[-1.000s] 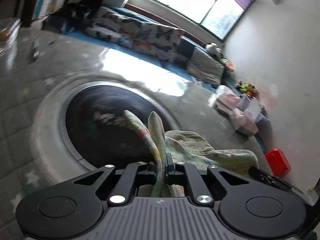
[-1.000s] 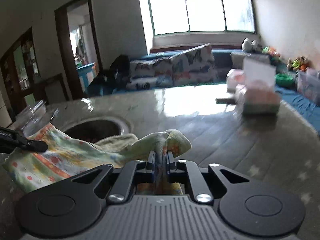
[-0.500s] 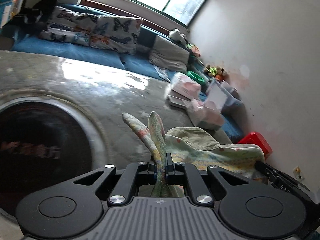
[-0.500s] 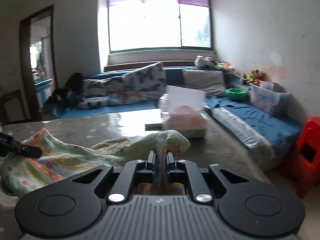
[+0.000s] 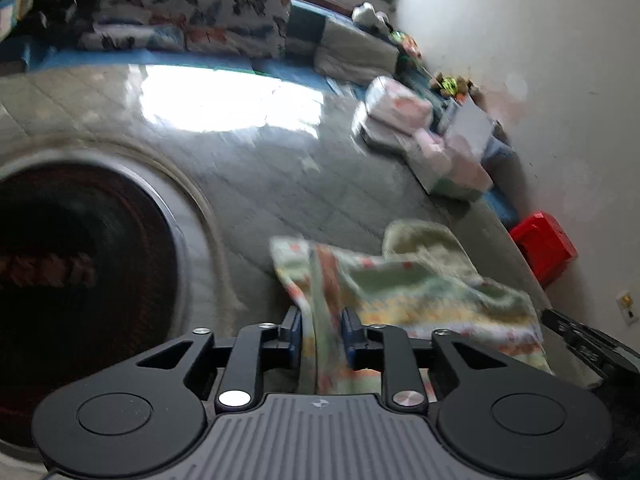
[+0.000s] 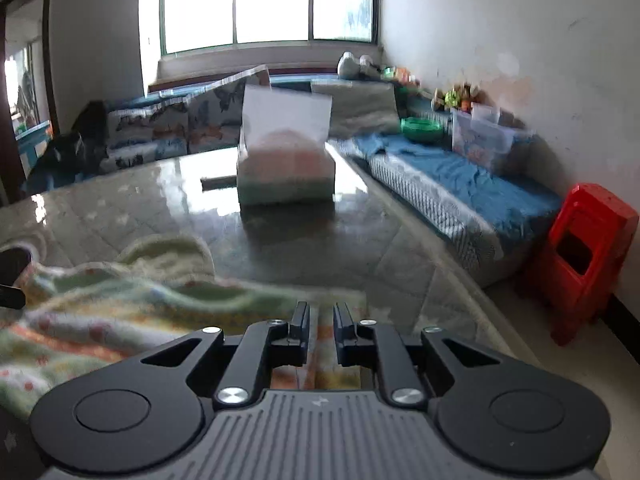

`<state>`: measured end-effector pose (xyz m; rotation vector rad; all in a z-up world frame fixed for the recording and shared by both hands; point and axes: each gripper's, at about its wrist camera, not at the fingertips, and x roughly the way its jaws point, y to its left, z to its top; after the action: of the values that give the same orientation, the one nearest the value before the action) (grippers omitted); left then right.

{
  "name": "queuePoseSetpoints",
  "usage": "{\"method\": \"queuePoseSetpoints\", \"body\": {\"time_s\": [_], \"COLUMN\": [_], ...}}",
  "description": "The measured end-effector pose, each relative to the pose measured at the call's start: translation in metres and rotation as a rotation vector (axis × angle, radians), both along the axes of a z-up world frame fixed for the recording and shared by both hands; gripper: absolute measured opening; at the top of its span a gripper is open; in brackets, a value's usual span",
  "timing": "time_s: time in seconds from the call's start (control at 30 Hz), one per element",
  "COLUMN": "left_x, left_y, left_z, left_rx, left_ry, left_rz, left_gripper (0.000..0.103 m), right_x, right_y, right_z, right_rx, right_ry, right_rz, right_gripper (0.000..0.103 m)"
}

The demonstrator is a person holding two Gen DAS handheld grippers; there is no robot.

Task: Fold clothes

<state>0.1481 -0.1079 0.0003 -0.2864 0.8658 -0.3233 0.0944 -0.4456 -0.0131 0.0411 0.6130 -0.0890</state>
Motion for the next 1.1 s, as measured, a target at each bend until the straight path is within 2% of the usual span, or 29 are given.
{"method": "queuePoseSetpoints", "body": {"time_s": [0.1,0.17,0.27,0.43,0.63,0.77,1.0,1.1], "left_x": [0.005,0.007,0.011,0.022,0.047,0.052,0.029,0.009], "left_y": [-0.001,-0.011,-0.029,-0.055,-0.072,-0.072,-0.06,-0.057], "left_z": [0.011,0.014,0.011,0.002,-0.016,-0.019,-0.007,-0.003], "left_rx": [0.01,0.006,-0.001,-0.016,-0.004,-0.005,-0.026,-0.013], "left_ry": [-0.045,-0.06,-0.05,-0.041,-0.004,-0.011,-0.028,-0.042], "left_rz": [0.005,-0.027,-0.087,-0.142,-0.157,-0.149,-0.171,-0.192], "left_gripper": [0.027,0.026,0.026,0.025,0.025,0.025,0.029,0.034], "right_x": [0.005,0.011,0.022,0.033,0.046,0.049,0.017,0.001], "right_y": [0.005,0.012,0.026,0.038,0.041,0.041,0.061,0.072], "right_z": [0.007,0.005,-0.004,-0.012,-0.024,-0.02,-0.004,-0.001], "right_rx": [0.042,0.067,0.09,0.102,0.093,0.091,0.076,0.06], "right_ry": [-0.017,-0.006,0.019,0.04,0.07,0.067,0.042,0.038], "right_rz": [0.049,0.089,0.13,0.159,0.16,0.164,0.248,0.277], "right_gripper": [0.012,0.013,0.019,0.021,0.025,0.028,0.047,0.047]}}
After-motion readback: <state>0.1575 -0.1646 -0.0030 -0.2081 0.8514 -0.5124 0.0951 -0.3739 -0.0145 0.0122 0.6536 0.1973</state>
